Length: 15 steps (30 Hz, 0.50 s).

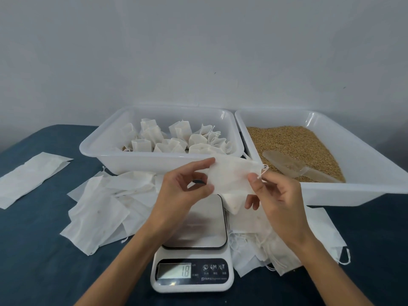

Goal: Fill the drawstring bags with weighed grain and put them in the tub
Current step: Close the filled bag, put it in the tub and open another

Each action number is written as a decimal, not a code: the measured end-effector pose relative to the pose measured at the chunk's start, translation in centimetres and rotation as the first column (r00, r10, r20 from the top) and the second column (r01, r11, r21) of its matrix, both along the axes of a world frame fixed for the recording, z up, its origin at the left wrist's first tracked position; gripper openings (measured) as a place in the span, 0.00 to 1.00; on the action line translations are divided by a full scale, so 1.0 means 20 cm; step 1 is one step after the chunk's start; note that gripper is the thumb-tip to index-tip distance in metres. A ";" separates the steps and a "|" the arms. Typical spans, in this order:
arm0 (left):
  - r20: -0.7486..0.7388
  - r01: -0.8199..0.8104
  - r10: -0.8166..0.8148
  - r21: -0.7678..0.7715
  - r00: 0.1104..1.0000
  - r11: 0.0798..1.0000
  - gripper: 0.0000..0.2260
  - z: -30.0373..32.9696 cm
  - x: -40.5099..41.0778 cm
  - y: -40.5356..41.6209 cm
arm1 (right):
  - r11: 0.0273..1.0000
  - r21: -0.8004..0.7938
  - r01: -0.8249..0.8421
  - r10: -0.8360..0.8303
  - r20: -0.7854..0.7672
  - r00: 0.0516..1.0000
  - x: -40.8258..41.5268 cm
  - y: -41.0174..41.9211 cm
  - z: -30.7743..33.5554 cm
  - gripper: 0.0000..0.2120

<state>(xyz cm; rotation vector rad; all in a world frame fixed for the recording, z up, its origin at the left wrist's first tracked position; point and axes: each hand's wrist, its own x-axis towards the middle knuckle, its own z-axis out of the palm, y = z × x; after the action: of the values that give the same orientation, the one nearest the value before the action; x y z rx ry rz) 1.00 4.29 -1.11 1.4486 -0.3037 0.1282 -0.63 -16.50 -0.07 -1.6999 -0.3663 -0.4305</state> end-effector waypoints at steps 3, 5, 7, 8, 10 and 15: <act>-0.014 0.013 -0.014 -0.033 1.000 0.999 0.24 0.01 0.01 0.00 | 0.999 0.005 -0.043 0.043 -0.037 0.998 0.00 -0.01 0.01 0.15; -0.043 0.022 -0.026 -0.098 0.999 0.995 0.24 0.01 0.01 0.01 | 0.999 -0.024 -0.033 0.033 -0.029 0.999 0.00 -0.03 0.02 0.17; -0.101 0.015 -0.032 -0.165 0.994 0.986 0.22 0.01 0.02 0.01 | 0.999 -0.037 -0.025 0.025 -0.012 1.000 0.00 -0.03 0.03 0.14; -0.119 0.010 -0.032 -0.179 0.992 0.984 0.22 0.01 0.02 0.01 | 0.998 -0.050 -0.028 0.028 -0.012 1.000 -0.01 -0.03 0.04 0.14; -0.108 -0.031 0.017 -0.125 0.994 0.992 0.24 0.02 0.01 0.01 | 0.994 -0.101 -0.032 0.030 -0.016 0.999 -0.01 -0.04 0.05 0.12; 0.315 -0.181 0.020 0.489 0.949 0.853 0.40 0.00 -0.05 -0.02 | 0.935 -0.339 -0.103 0.109 0.000 0.994 -0.01 -0.04 0.13 0.13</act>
<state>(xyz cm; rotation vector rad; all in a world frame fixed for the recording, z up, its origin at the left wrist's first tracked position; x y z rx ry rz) -0.05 3.85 -1.02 1.9852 -0.5397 0.3800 -0.81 -17.22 2.61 -1.9997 -0.5694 -0.3157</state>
